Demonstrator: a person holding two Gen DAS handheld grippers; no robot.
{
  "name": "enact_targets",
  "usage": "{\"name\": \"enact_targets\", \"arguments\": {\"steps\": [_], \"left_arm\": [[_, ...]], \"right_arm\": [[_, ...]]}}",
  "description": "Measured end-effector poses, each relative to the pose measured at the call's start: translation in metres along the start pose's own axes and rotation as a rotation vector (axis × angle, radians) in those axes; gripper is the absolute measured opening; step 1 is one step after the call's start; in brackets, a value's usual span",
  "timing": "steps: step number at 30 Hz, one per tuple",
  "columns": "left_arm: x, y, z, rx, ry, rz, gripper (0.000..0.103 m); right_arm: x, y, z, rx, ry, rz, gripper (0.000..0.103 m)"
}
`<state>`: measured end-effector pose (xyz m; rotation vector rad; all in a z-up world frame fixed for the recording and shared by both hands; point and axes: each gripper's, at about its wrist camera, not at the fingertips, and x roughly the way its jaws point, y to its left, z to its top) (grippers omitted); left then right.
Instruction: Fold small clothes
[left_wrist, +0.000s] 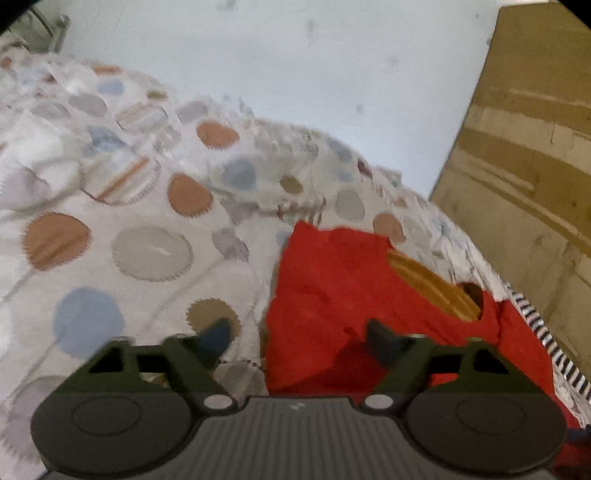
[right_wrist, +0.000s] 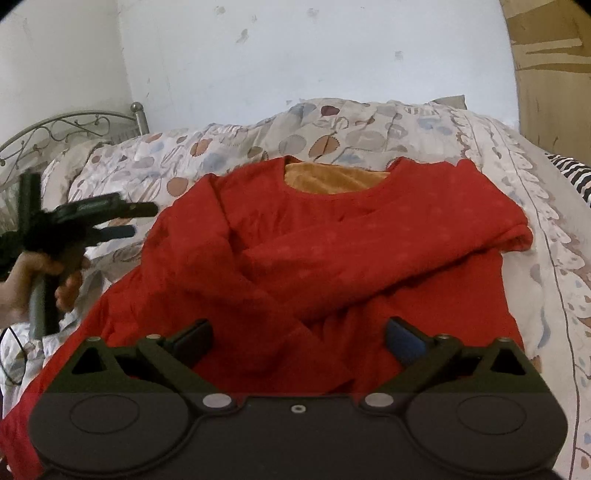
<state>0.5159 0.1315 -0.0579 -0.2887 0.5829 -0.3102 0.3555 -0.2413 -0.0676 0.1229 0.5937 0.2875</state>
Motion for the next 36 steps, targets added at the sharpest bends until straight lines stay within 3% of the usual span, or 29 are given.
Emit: {"name": "enact_targets", "arguments": {"steps": [2, 5, 7, 9, 13, 18, 21, 25, 29, 36], "left_arm": [[0.011, -0.001, 0.002, 0.009, 0.088, 0.0, 0.049], [0.005, -0.012, 0.004, 0.071, 0.099, 0.022, 0.022], [-0.003, -0.021, 0.009, 0.104, 0.105, 0.074, 0.014], [-0.008, -0.022, 0.011, 0.056, 0.118, 0.117, 0.013], [0.001, -0.011, 0.009, 0.0, 0.146, 0.168, 0.013], [0.008, -0.003, 0.009, -0.075, 0.162, 0.172, 0.015], [0.001, -0.005, 0.011, -0.062, 0.166, 0.184, 0.026], [-0.017, -0.005, 0.01, -0.05, 0.15, 0.211, 0.053], [-0.033, -0.001, 0.003, -0.055, 0.172, 0.214, 0.056], [-0.038, 0.0, -0.007, 0.005, 0.132, 0.178, 0.058]], "right_arm": [[0.001, 0.0, 0.0, -0.003, 0.004, -0.001, 0.102], [0.002, 0.002, -0.001, -0.013, 0.006, -0.009, 0.102], [0.002, 0.003, -0.002, -0.018, 0.006, -0.012, 0.102], [0.003, 0.004, -0.001, -0.022, 0.007, -0.016, 0.102], [0.005, 0.007, -0.002, -0.039, 0.011, -0.029, 0.103], [0.005, 0.007, -0.002, -0.043, 0.012, -0.03, 0.103], [0.005, 0.007, -0.003, -0.046, 0.011, -0.032, 0.103], [0.005, 0.008, -0.004, -0.058, 0.008, -0.041, 0.103], [0.005, 0.009, -0.006, -0.059, 0.003, -0.043, 0.103], [0.006, 0.011, -0.007, -0.068, -0.001, -0.053, 0.103]]}}
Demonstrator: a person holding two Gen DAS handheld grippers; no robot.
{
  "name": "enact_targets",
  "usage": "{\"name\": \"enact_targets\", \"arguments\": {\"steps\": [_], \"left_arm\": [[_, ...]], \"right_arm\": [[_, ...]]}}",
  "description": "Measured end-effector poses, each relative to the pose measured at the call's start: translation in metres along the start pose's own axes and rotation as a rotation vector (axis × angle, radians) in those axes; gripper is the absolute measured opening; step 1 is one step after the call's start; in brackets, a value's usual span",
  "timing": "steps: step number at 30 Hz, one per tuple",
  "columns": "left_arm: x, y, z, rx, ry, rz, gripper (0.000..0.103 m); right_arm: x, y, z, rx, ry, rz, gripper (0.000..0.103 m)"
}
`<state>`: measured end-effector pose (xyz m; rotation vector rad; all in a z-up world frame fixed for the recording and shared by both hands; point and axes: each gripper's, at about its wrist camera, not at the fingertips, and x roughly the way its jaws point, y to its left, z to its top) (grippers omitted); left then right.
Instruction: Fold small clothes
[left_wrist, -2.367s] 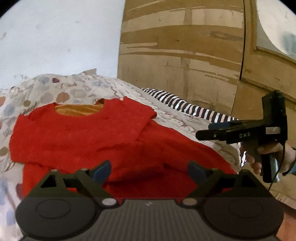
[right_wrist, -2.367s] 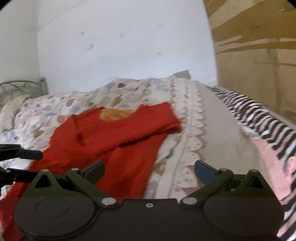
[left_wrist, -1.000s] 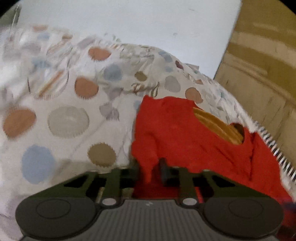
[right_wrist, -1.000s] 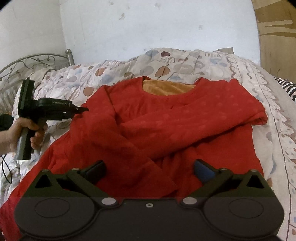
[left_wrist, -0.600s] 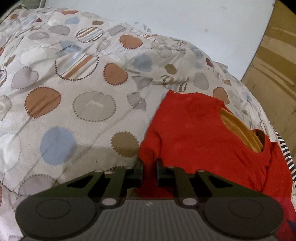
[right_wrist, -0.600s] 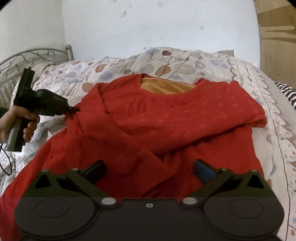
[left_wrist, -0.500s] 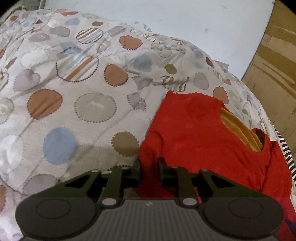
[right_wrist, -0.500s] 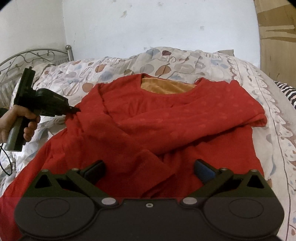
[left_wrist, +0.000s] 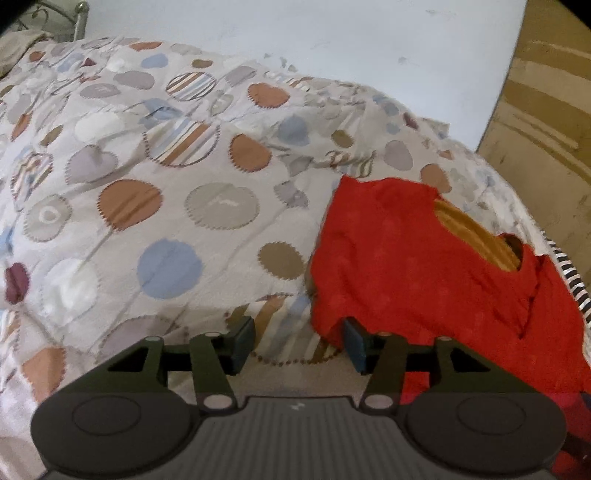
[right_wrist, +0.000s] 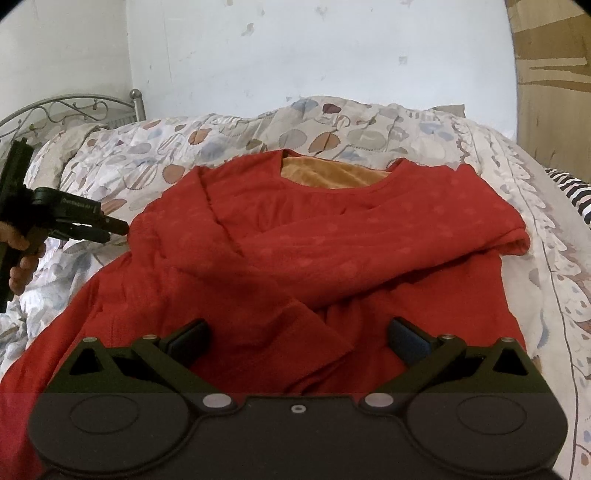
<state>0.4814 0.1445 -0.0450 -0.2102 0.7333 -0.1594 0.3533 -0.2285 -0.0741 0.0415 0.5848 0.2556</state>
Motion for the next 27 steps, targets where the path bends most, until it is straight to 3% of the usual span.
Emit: {"name": "enact_targets", "arguments": {"steps": [2, 3, 4, 5, 7, 11, 15, 17, 21, 23, 25, 27], "left_arm": [[0.005, 0.0, 0.002, -0.006, -0.024, -0.045, 0.057], [0.008, 0.0, 0.003, -0.02, -0.032, -0.069, 0.047], [0.012, 0.001, 0.005, -0.038, -0.033, -0.098, 0.025], [0.016, 0.002, 0.005, -0.049, -0.025, -0.11, 0.016], [0.02, -0.003, 0.006, -0.036, -0.017, -0.058, 0.007], [0.012, -0.016, 0.004, 0.078, -0.065, 0.039, 0.003], [0.016, -0.015, -0.001, 0.087, -0.055, 0.021, 0.003], [0.011, -0.009, 0.0, 0.037, -0.069, -0.001, 0.004], [-0.008, 0.007, -0.002, -0.052, -0.067, -0.05, 0.01], [-0.025, 0.008, -0.008, -0.022, -0.081, -0.049, 0.027], [-0.048, 0.007, -0.02, 0.02, -0.099, -0.055, 0.069], [-0.072, 0.003, -0.035, 0.049, -0.116, -0.083, 0.078]], "right_arm": [[0.0, 0.001, 0.0, -0.005, 0.0, -0.004, 0.103], [0.0, 0.001, 0.0, -0.005, -0.001, -0.004, 0.103], [0.0, 0.001, 0.0, -0.004, -0.001, -0.003, 0.103], [0.0, 0.001, 0.0, -0.004, -0.001, -0.003, 0.103], [0.0, 0.001, 0.0, -0.003, -0.002, -0.002, 0.103], [0.0, 0.001, 0.0, -0.003, -0.002, -0.003, 0.103], [0.0, 0.002, -0.001, -0.013, -0.002, -0.008, 0.103], [-0.001, 0.003, -0.001, -0.018, -0.003, -0.011, 0.103], [-0.008, -0.002, 0.0, 0.008, -0.031, 0.023, 0.103], [-0.019, -0.008, 0.001, 0.049, -0.058, 0.061, 0.103], [-0.037, -0.016, -0.001, 0.106, -0.096, 0.088, 0.103], [-0.056, -0.023, -0.009, 0.145, -0.114, 0.075, 0.103]]}}
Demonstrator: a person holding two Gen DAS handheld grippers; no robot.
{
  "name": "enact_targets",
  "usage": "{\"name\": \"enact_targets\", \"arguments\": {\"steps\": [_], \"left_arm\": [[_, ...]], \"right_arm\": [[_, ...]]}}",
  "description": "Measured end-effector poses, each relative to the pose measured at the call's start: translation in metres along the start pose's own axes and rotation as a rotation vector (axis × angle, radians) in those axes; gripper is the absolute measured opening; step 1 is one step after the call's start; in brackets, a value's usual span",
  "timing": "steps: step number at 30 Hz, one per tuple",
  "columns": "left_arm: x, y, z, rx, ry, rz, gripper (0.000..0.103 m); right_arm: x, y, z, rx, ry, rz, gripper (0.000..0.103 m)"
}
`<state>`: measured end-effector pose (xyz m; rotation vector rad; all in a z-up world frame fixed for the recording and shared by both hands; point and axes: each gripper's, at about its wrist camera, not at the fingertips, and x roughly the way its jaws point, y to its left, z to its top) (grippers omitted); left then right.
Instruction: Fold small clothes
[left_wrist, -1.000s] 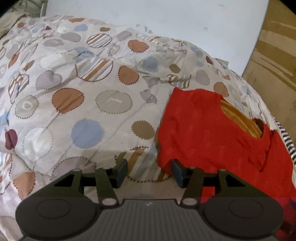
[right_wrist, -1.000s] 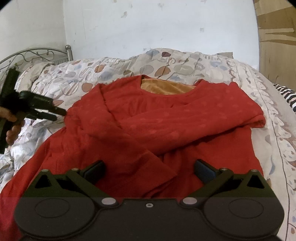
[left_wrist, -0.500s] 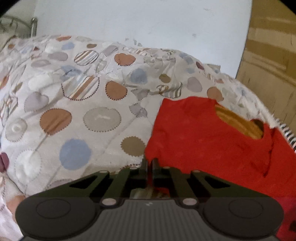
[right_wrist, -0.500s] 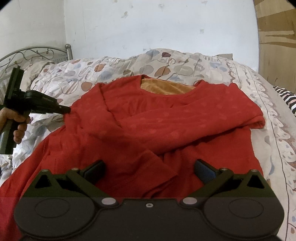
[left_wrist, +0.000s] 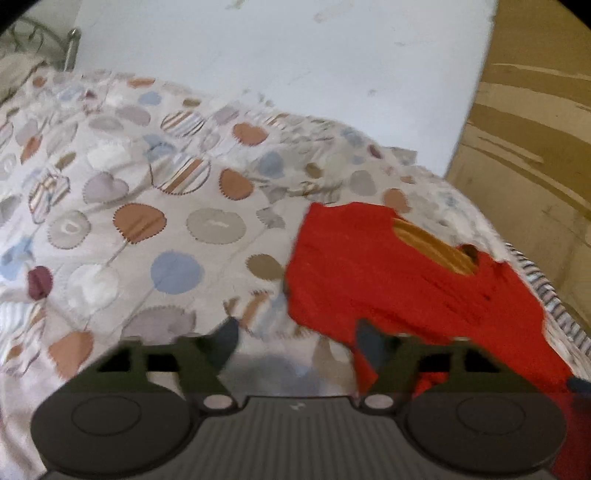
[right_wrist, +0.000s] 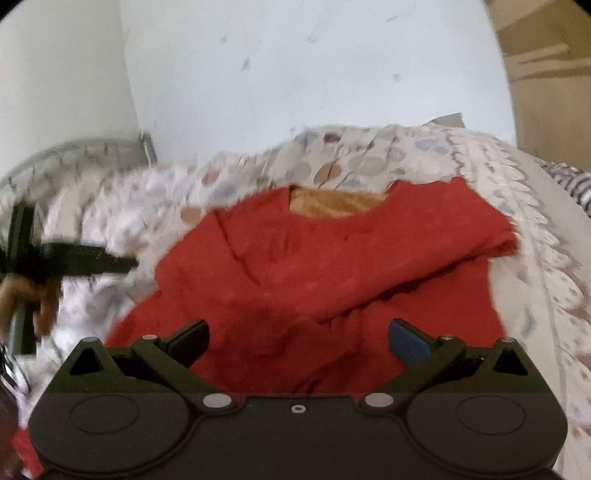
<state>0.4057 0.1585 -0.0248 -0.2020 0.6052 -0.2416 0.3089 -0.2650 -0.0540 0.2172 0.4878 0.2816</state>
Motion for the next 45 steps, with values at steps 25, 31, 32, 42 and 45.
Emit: {"name": "enact_targets", "arguments": {"steps": [25, 31, 32, 42, 45], "left_arm": [[-0.079, -0.033, -0.094, -0.049, 0.289, -0.105, 0.009], [-0.128, -0.04, -0.079, -0.135, 0.2, -0.1, 0.006], [-0.137, -0.039, -0.078, -0.167, 0.201, -0.106, 0.006], [-0.121, -0.014, -0.119, -0.285, 0.287, -0.083, 0.006], [-0.121, -0.011, -0.127, -0.287, 0.274, -0.08, 0.007]], "right_arm": [[-0.102, 0.008, -0.069, -0.092, 0.024, -0.314, 0.03], [-0.129, -0.011, -0.051, 0.005, 0.008, -0.274, 0.004], [-0.137, -0.012, -0.047, -0.002, 0.001, -0.275, 0.003], [-0.137, -0.029, -0.049, -0.019, 0.111, -0.311, 0.003], [-0.138, -0.03, -0.056, -0.017, 0.102, -0.308, 0.003]]}}
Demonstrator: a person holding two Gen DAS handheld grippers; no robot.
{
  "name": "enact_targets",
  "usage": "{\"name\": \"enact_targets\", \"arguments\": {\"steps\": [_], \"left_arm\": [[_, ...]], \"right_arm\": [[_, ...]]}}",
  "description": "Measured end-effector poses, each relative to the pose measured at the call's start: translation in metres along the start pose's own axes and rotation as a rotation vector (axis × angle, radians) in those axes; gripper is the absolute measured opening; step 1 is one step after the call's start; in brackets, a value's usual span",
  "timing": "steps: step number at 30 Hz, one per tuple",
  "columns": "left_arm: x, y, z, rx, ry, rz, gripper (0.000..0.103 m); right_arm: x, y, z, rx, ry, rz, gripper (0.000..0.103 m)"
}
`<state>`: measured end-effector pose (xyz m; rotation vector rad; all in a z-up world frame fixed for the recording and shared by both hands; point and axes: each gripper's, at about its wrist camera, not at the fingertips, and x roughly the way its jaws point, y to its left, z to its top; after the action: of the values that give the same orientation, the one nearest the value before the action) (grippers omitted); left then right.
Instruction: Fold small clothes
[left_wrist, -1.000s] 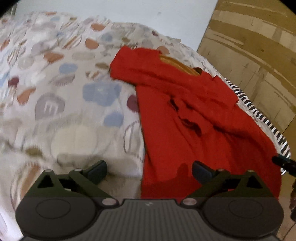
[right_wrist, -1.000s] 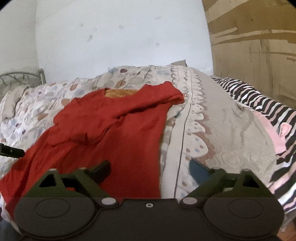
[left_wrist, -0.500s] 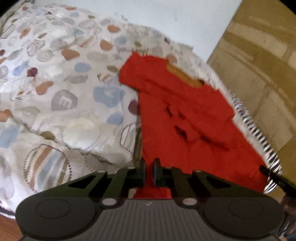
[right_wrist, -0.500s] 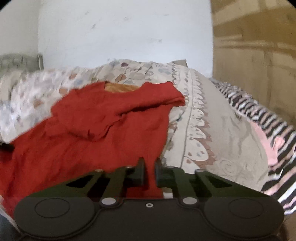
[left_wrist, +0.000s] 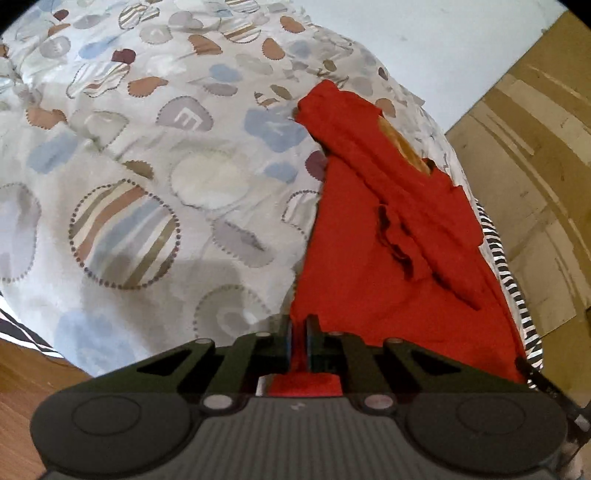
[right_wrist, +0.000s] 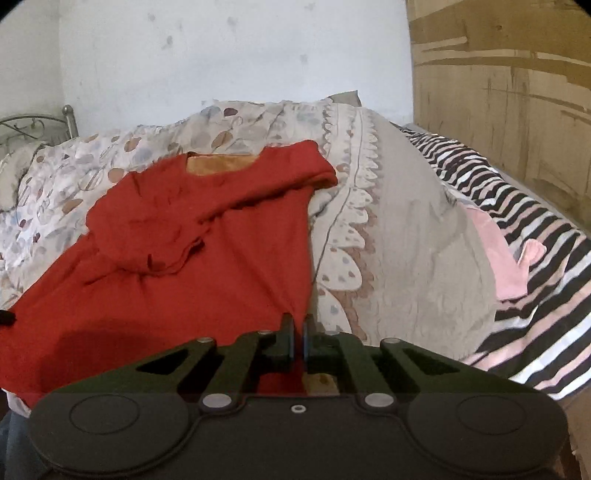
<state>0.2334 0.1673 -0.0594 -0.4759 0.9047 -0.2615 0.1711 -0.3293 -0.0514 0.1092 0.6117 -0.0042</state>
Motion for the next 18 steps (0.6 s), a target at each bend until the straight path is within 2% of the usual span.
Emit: {"name": "enact_targets", "arguments": {"steps": [4, 10, 12, 14, 15, 16, 17, 18], "left_arm": [[-0.002, -0.008, -0.002, 0.071, -0.019, 0.03, 0.007], [-0.004, -0.002, -0.002, 0.029, -0.005, -0.008, 0.01], [-0.006, -0.002, -0.002, 0.024, 0.002, -0.022, 0.016], [-0.01, -0.001, -0.004, 0.014, 0.006, -0.057, 0.03], [-0.01, -0.001, -0.006, 0.01, 0.009, -0.067, 0.04], [-0.01, -0.001, -0.008, 0.011, 0.014, -0.071, 0.045], [-0.009, -0.001, -0.01, 0.018, 0.029, -0.076, 0.047], [-0.007, -0.001, -0.012, 0.026, 0.051, -0.083, 0.054]], "right_arm": [[-0.001, 0.005, -0.002, -0.049, -0.012, -0.012, 0.003], [-0.004, 0.008, -0.007, -0.079, -0.047, -0.005, 0.007], [-0.009, 0.009, -0.008, -0.1, -0.064, -0.006, 0.018], [-0.016, 0.009, -0.011, -0.117, -0.087, 0.007, 0.023], [-0.02, 0.009, -0.012, -0.127, -0.096, 0.014, 0.03], [-0.024, 0.01, -0.014, -0.143, -0.104, 0.02, 0.035], [-0.027, 0.011, -0.016, -0.165, -0.11, 0.028, 0.049], [-0.029, 0.013, -0.018, -0.193, -0.116, 0.035, 0.067]]}}
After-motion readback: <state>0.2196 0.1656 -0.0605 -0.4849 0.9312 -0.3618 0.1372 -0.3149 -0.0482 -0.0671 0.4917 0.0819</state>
